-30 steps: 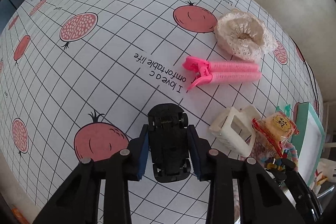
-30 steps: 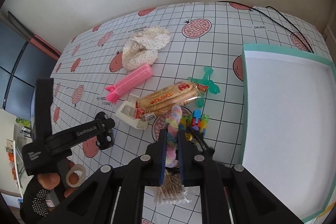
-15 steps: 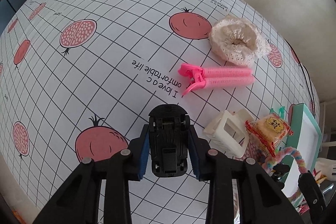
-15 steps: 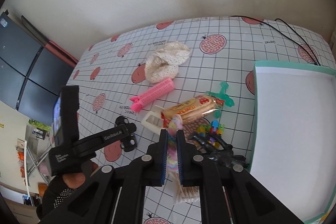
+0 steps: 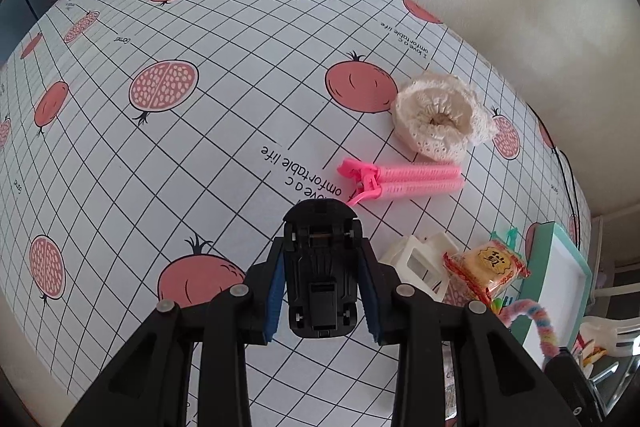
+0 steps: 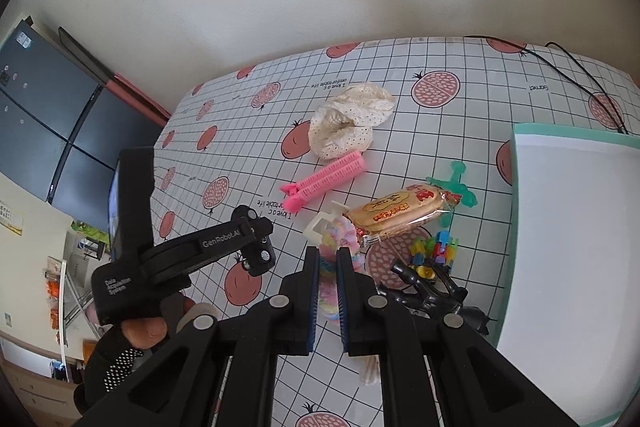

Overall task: Organize objects
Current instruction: 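Carry the car and bracelet over the teal tray with both tools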

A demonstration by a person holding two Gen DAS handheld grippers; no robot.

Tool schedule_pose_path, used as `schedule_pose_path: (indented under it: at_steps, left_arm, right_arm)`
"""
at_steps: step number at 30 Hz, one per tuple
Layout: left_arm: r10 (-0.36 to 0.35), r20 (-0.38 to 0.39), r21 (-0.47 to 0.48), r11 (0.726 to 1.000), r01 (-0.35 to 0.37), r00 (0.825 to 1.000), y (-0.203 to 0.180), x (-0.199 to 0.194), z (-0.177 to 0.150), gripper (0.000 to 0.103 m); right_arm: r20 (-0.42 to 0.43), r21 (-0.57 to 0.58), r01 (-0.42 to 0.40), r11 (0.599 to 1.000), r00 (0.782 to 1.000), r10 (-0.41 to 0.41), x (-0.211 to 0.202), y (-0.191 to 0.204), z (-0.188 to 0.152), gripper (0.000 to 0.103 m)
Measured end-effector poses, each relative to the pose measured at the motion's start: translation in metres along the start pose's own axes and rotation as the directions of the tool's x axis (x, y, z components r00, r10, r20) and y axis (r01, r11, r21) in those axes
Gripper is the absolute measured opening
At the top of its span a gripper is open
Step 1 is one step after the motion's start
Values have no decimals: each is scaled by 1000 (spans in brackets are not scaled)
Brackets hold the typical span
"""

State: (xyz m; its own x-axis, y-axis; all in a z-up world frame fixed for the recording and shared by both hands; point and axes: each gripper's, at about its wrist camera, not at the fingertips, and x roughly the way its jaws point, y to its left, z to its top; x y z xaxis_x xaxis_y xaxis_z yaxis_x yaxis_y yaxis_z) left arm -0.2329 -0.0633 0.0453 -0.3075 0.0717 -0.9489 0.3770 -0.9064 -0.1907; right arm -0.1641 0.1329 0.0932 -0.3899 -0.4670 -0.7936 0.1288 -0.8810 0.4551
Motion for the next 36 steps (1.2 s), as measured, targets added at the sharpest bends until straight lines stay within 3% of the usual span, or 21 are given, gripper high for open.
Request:
schedule_pose_path:
  at_steps: [5,7,13,22,36]
  left_arm:
    - [-20,14,-5,1000,20,1000,7,-4,4,35]
    - [-34,28,-6,999,34,999,15,-23,-6,35]
    - [-67,86,27,998,65,994,-2,-49,-8,35]
    - [-160,125,142,980,141,979,-59,-76,-26,35]
    - [-232,41,340,918,205,972,-157,-55,-81,35]
  right_arm:
    - [42,14,1,1000,999,-1,-16,-7,3,9]
    - [59,23,6,1000,998,-7,-24,-12,5,9]
    - [105,77,37,996,993,-45,-48,-42,7,9]
    - [136,214,87,973,984,-118,-75,-112,-3,9]
    - [97,370,157,916,974,-207,-85,-204,-36,9]
